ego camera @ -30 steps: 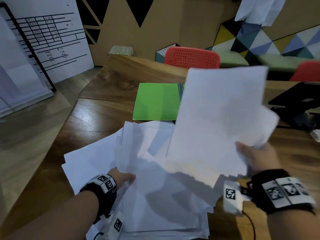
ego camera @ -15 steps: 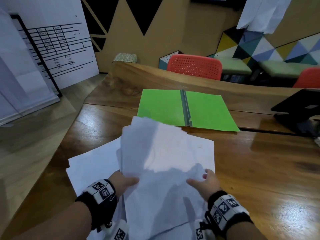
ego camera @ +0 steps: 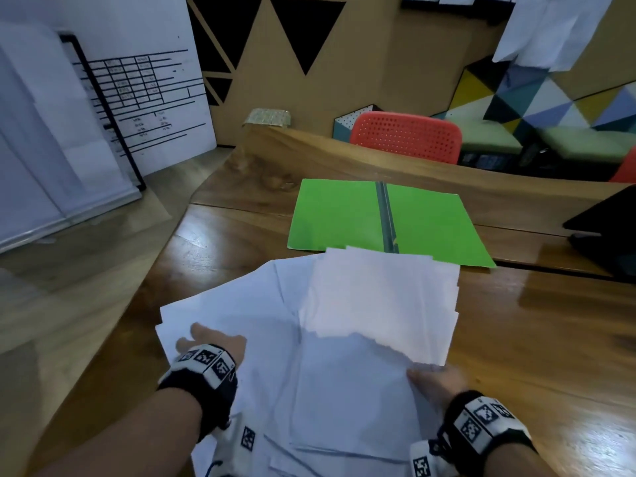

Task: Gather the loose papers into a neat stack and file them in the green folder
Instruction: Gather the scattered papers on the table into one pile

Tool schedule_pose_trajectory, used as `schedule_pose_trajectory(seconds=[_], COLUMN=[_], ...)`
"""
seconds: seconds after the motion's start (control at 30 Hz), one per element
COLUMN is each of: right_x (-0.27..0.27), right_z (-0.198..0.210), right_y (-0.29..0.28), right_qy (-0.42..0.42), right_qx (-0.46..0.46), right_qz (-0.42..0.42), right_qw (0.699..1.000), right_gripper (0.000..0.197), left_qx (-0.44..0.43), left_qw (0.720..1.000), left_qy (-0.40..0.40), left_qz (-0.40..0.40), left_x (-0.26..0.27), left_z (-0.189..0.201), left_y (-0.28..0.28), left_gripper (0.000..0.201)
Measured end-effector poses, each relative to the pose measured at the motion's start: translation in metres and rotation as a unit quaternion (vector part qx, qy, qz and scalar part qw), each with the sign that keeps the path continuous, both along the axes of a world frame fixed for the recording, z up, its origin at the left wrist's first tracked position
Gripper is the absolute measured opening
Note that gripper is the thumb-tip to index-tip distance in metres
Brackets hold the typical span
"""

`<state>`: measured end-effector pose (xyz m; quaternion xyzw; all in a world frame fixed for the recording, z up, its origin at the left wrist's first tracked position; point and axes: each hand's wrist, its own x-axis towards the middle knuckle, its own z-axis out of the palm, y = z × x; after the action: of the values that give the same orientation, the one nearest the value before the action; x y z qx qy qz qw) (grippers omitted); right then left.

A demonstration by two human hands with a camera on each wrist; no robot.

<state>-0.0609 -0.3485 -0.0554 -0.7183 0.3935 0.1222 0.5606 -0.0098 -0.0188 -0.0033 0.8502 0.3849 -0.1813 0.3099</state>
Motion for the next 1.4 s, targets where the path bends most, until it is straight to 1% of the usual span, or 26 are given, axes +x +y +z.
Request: schedule_pose_trajectory(seconds=[0.07,0.13,0.23,0.3,0.4,0.43,0.57,0.6,0.63,0.7,0.77,0.8,0.87,0.9,0.93,0.97,1.03,1.07,1.1,1.13,1.17,1.2,1.23,1.33,1.37,1.4], right_x=[-0.001,-0.002,-0.003,-0.003,-0.001,-0.001,-0.006,-0.006,-0.006,-0.005,-0.004,-0.007,-0.011,-0.010,-0.009,-0.006,0.001,0.002,0.003,0.002,0.003,0.004,0.006,0.007,0.006,0.004], right_z=[-0.004,-0.006,-0.015,-0.028,-0.054,-0.047,0.000,0.000,0.000,-0.012,-0.024,-0.011,0.013,0.017,0.024,0.028,0.028,0.030,0.031,0.034,0.033,0.034,0.029,0.021,0.020,0.019], right_y=[-0.003,-0.002,-0.007,-0.015,-0.029,-0.026,-0.003,-0.003,-0.003,-0.009,-0.016,-0.011,-0.002,-0.005,-0.005,-0.005,-0.003,0.002,0.008,0.013,0.016,0.018,0.015,0.007,0.006,0.005], right_qy=[0.020,0.026,0.030,0.042,0.048,0.047,0.039,0.038,0.042,0.045,0.024,0.021,0.013,0.009,0.000,-0.011,-0.027,-0.033,-0.045,-0.055,-0.061,-0.066,-0.090,-0.142,-0.144,-0.134], right_qx=[-0.005,0.005,0.018,0.021,0.044,0.051,0.048,0.046,0.044,0.044,0.058,0.071,0.099,0.116,0.135,0.140,0.121,0.113,0.104,0.098,0.091,0.091,0.092,0.114,0.135,0.163], right_qz=[0.007,0.015,0.020,0.027,0.021,0.026,0.025,0.024,0.031,0.038,0.043,0.050,0.055,0.056,0.056,0.056,0.067,0.076,0.080,0.089,0.086,0.081,0.081,0.078,0.074,0.075], right_qw=[1.000,1.000,0.999,0.999,0.998,0.997,0.998,0.998,0.998,0.997,0.997,0.996,0.993,0.992,0.989,0.989,0.990,0.990,0.990,0.990,0.990,0.990,0.988,0.980,0.978,0.974], right_gripper=[0.055,0.061,0.066,0.086,0.117,0.113,0.053,0.048,0.052,0.074,0.092,0.087,0.050,0.035,0.027,0.027,0.047,0.042,0.029,0.016,0.012,0.014,0.022,0.076,0.090,0.096], left_qx=[0.021,0.023,-0.008,0.013,0.007,-0.010,-0.070,-0.096,-0.121,-0.169,-0.218,-0.233,-0.287,-0.320,-0.355,-0.400,-0.473,-0.484,-0.483,-0.460,-0.437,-0.429,-0.447,-0.549,-0.575,-0.585], left_qw=[1.000,0.998,0.999,0.997,0.998,0.998,0.994,0.992,0.990,0.983,0.971,0.967,0.951,0.939,0.926,0.906,0.868,0.861,0.859,0.867,0.875,0.880,0.872,0.814,0.794,0.786], left_qy=[0.018,0.028,-0.040,-0.047,-0.024,-0.033,-0.080,-0.079,-0.070,-0.057,-0.069,-0.073,-0.091,-0.102,-0.116,-0.130,-0.145,-0.148,-0.156,-0.163,-0.173,-0.174,-0.173,-0.167,-0.166,-0.162], left_qz=[-0.004,-0.049,0.030,0.058,0.053,0.051,0.035,0.019,-0.002,-0.051,-0.063,-0.068,-0.074,-0.071,-0.060,-0.046,-0.029,-0.041,-0.071,-0.103,-0.116,-0.107,-0.098,-0.090,-0.104,-0.117], left_x=[0.005,0.009,0.008,0.004,0.006,0.007,0.008,0.007,0.005,0.002,-0.001,-0.004,-0.008,-0.010,-0.012,-0.014,-0.015,-0.016,-0.018,-0.019,-0.020,-0.021,-0.021,-0.026,-0.028,-0.028], left_z=[-0.014,-0.023,-0.020,-0.016,-0.025,-0.025,-0.021,-0.021,-0.023,-0.024,-0.026,-0.025,-0.023,-0.020,-0.017,-0.015,-0.017,-0.018,-0.015,-0.013,-0.010,-0.007,-0.006,-0.001,0.001,0.001], left_y=[0.013,0.015,0.006,0.003,0.012,0.013,0.015,0.013,0.012,0.007,0.001,-0.003,-0.008,-0.010,-0.013,-0.016,-0.023,-0.029,-0.037,-0.043,-0.047,-0.050,-0.050,-0.046,-0.044,-0.044], left_gripper=[0.070,0.069,0.079,0.084,0.083,0.079,0.065,0.060,0.058,0.054,0.048,0.041,0.024,0.021,0.027,0.045,0.087,0.095,0.094,0.085,0.069,0.054,0.047,0.054,0.053,0.053])
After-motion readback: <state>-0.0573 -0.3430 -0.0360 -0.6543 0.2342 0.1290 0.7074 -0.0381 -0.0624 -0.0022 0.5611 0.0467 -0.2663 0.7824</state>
